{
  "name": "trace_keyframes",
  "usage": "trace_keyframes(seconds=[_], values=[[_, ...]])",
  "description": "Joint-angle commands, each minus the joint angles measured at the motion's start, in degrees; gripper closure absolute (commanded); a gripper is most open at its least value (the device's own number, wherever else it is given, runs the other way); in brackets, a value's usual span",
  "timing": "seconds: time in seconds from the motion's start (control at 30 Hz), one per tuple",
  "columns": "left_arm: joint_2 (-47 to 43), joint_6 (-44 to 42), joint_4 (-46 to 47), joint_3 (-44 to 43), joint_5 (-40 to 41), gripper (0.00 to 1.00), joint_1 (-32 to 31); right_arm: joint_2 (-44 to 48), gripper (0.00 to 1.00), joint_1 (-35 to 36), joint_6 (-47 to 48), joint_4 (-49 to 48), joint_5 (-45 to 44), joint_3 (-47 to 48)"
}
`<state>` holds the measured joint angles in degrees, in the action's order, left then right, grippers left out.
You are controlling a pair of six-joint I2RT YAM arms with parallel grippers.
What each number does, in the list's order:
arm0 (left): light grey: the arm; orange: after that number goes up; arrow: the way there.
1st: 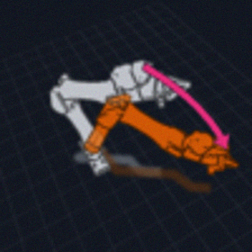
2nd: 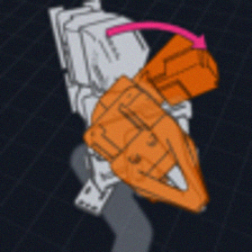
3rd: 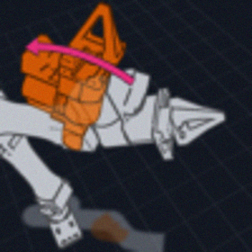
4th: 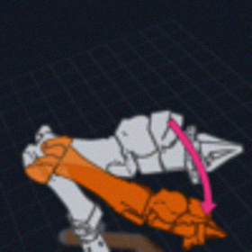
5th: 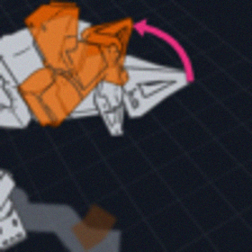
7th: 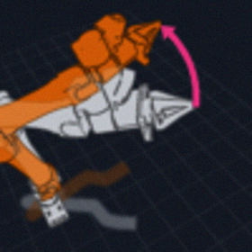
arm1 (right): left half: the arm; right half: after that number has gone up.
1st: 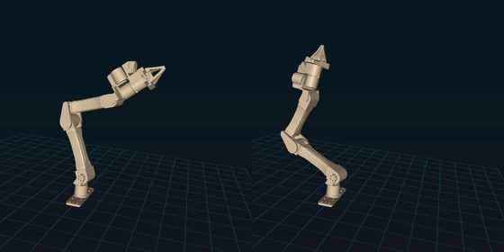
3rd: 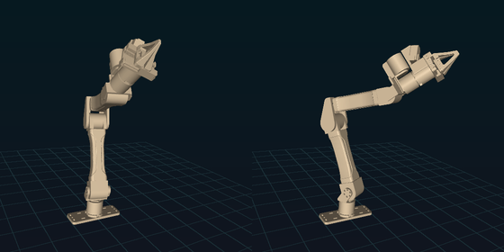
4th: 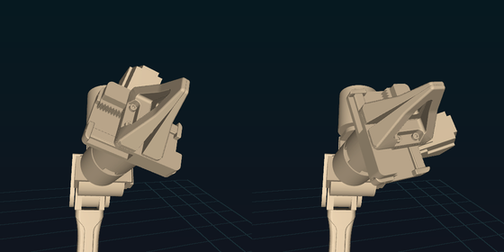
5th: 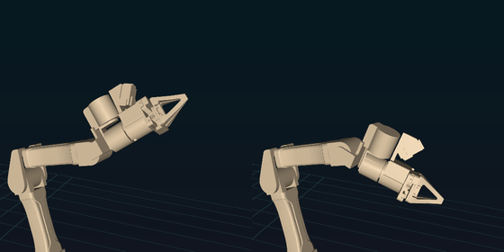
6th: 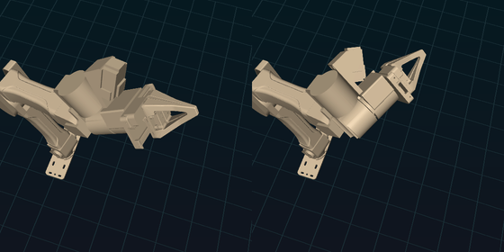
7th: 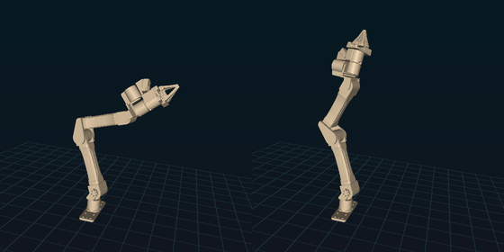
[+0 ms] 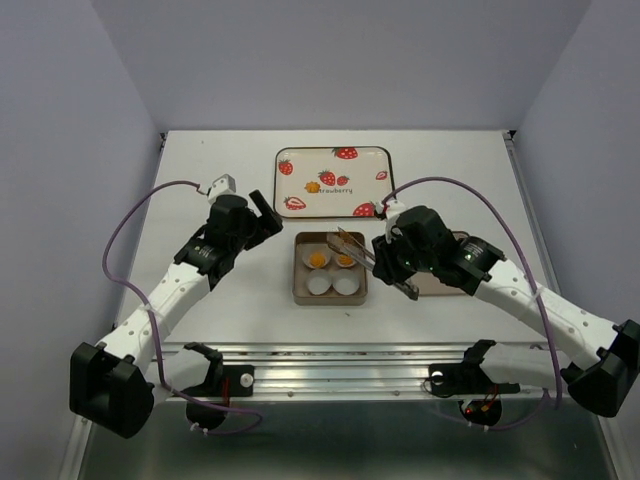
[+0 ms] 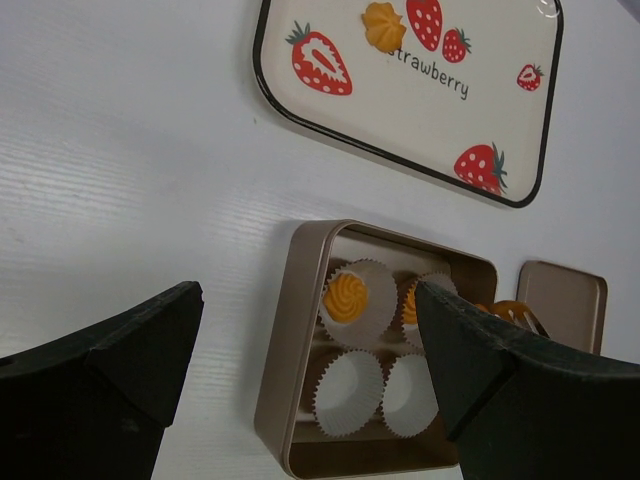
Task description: Pack the cookies
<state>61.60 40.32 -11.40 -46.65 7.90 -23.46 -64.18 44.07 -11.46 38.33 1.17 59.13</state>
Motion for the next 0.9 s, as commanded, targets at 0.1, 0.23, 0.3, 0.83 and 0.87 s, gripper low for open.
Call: trace_keyframes(seconds=[0.1, 0.23, 0.3, 0.83, 0.87], values=[[-0.3, -0.5, 1.3, 1.0, 0.8, 0.01, -0.6, 1.7, 0.69, 5.2, -4.3, 6.3, 2.2, 0.7], [-0.3, -0.7, 1.1, 0.9, 1.4, 0.01, -0.7, 2.1, 0.69, 6.4, -7.6, 6.6, 0.2, -0.1], [-0.1, -0.9, 1.0, 0.8, 1.4, 0.01, -0.7, 2.5, 0.69, 6.4, -10.0, 6.5, -0.4, -1.5], [1.2, -2.1, 1.1, 0.5, 1.5, 0.01, -0.6, 1.1, 0.69, 9.4, -12.9, 7.8, -4.9, -3.7], [1.2, -2.1, 1.1, 0.5, 1.6, 0.01, -0.6, 1.0, 0.69, 9.4, -12.7, 8.0, -5.3, -3.6]])
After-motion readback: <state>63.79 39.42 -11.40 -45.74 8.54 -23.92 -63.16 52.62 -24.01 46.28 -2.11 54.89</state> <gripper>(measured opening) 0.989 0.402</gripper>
